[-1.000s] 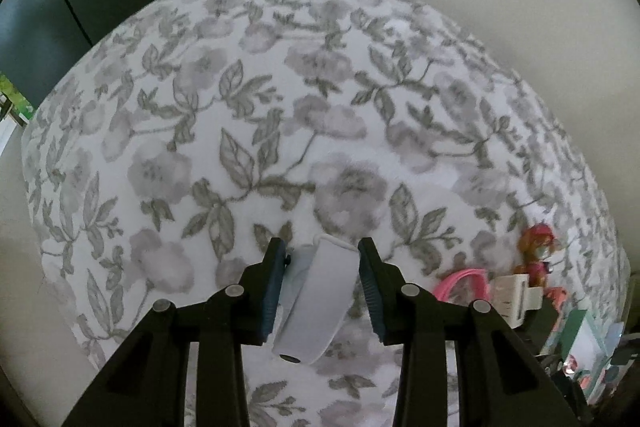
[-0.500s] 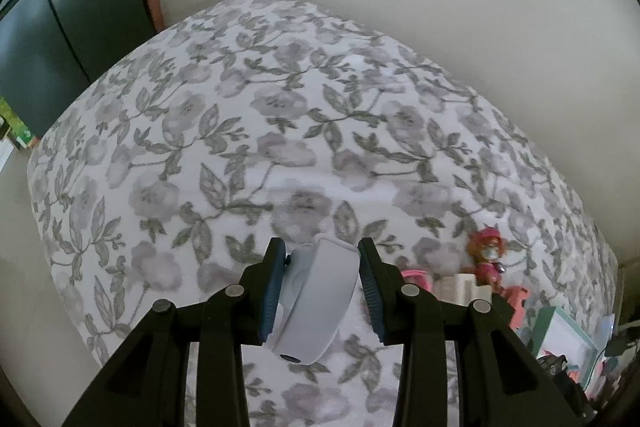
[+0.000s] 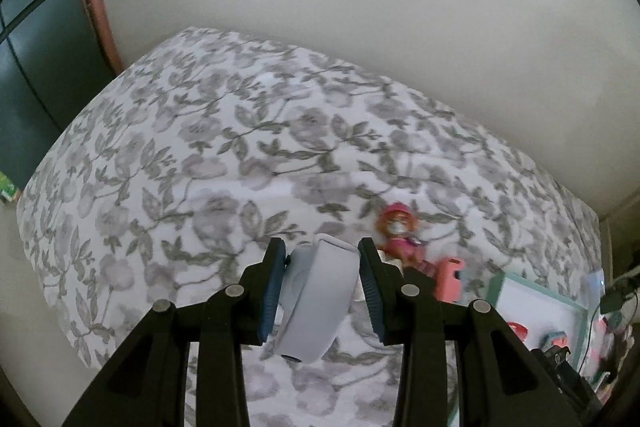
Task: Organize rigid objects
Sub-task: 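Carry the white piece and black toy car over the tray with both tools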
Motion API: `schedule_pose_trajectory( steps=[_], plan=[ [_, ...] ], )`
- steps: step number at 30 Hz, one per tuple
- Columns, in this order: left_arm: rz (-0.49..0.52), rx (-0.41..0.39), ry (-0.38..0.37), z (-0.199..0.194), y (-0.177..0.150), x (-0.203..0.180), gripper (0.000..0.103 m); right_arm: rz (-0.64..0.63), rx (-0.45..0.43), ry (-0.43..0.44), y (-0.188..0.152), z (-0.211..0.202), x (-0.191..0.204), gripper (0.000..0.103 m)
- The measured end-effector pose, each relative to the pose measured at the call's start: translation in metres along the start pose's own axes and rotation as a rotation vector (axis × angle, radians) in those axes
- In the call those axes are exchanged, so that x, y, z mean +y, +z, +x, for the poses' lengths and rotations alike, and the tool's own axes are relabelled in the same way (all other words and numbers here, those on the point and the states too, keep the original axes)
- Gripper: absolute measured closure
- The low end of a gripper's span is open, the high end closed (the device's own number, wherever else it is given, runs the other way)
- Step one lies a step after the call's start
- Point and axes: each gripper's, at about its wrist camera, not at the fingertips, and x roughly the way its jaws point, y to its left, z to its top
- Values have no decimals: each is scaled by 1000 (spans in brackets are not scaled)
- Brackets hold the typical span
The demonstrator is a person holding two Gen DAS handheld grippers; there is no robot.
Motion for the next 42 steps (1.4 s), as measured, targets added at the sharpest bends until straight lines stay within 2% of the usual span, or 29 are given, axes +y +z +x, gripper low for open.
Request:
schedule_pose_trajectory(
  steps=[6, 13, 18, 26, 30, 35, 40, 41, 42],
  plan=[
    [77, -12, -6, -12, -11, -36, 64, 49, -5, -51, 0, -15, -29, 27],
    [159, 18, -104, -20, -43, -86, 64, 141, -36, -68, -4, -39, -68, 27],
    [218, 82, -195, -14, -65, -122, 67, 178, -62, -111, -11, -58, -92, 27],
    [344, 91, -214, -19, -91, -166, 67, 250, -63, -132, -17, -67, -124, 27],
    [353, 92, -149, -6, -92, -164, 67, 249, -35, -127, -18, -58, -125, 27],
    [273, 133, -72, 19, -81, -129, 67, 259, -9, -121, -19, -47, -128, 27],
    [201, 185, -70, 45, -77, -105, 67, 260, 27, -122, -21, -35, -128, 27],
    [196, 194, -74, 49, -78, -104, 65, 258, 31, -121, -21, -34, -128, 27],
    [196, 200, -78, 53, -79, -105, 59, 256, 34, -121, -21, -33, -128, 27]
  ],
)
